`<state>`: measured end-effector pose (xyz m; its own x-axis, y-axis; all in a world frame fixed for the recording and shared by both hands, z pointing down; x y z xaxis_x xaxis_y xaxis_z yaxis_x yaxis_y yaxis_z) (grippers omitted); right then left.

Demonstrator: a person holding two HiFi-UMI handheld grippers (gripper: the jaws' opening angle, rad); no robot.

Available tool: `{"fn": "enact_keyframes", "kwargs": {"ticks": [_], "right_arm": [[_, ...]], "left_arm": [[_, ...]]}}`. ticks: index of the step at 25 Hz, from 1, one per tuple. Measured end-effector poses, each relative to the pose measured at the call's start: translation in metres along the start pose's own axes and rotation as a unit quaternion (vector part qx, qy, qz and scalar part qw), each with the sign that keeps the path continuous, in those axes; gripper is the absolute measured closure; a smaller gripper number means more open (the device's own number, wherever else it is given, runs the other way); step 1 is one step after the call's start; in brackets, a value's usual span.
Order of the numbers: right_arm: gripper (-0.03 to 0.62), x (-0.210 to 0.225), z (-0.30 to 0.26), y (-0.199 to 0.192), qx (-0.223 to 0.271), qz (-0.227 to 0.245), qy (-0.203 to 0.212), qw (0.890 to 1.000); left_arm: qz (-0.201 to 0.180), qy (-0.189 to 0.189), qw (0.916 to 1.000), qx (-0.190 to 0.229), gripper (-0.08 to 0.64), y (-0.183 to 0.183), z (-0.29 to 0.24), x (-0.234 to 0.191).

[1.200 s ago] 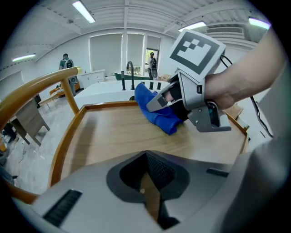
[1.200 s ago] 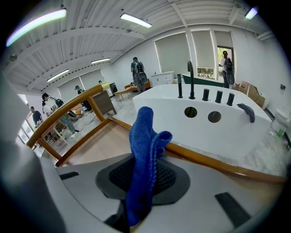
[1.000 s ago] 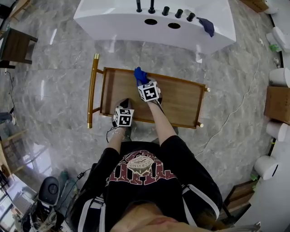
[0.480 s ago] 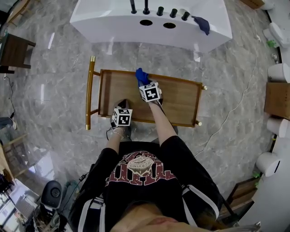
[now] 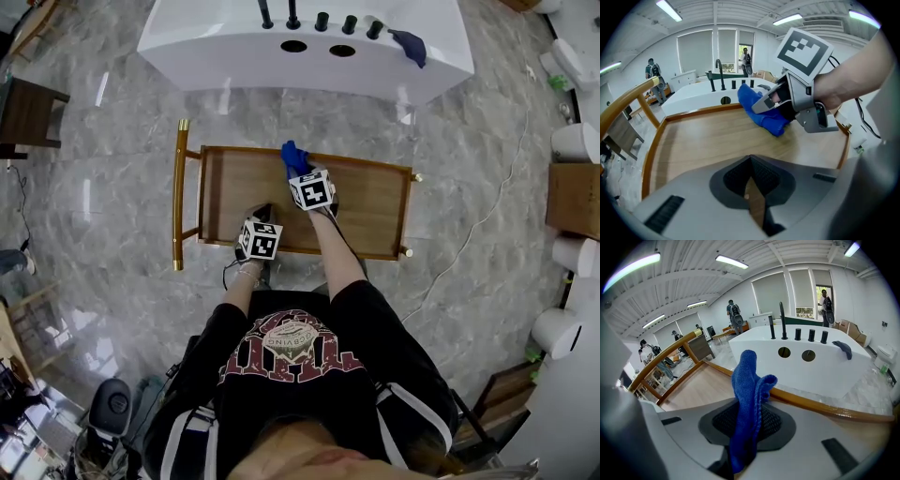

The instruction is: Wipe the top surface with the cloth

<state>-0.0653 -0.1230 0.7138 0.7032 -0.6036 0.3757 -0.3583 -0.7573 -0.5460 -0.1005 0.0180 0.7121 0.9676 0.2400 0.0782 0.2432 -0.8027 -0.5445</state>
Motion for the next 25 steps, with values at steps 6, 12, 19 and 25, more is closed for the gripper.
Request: {"fn": "enact_keyframes", "kwargs": {"ticks": [6, 12, 19, 25], "right_arm": [[0.503, 0.016, 0.01, -0.002, 0.003, -0.011, -0.007, 1.0], [0.503, 0.047, 0.028, -0.006, 0.009, -0.026, -0.026, 0.999], [0.503, 0.084, 0.047, -0.011, 0.014, -0.046, -0.049, 0.998], [0.503, 0.105, 0.066, -0.018, 0.021, -0.065, -0.063, 0.996]], "left_arm": [[-0.001, -0.034, 0.9994, -0.001, 0.512, 0.026, -0.015, 0.027], [0.021, -0.024, 0.9994, -0.014, 0.512, 0.026, -0.02, 0.032], [0.001, -0.007, 0.9994, -0.032, 0.512, 0.029, -0.025, 0.035], [-0.016, -0.003, 0.9991, -0.038, 0.511, 0.027, -0.022, 0.039]]}}
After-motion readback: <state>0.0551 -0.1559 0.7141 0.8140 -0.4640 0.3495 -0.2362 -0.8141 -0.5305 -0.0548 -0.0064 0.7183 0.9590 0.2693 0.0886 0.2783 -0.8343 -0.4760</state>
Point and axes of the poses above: the fingertips, and each gripper's own axes: z backward along the fingers, x to its right, y out of its top, the point moved 3 cm from there along z, backward along the fingers, and after that the axes turned 15 degrees about -z, right-handed, at the moved point
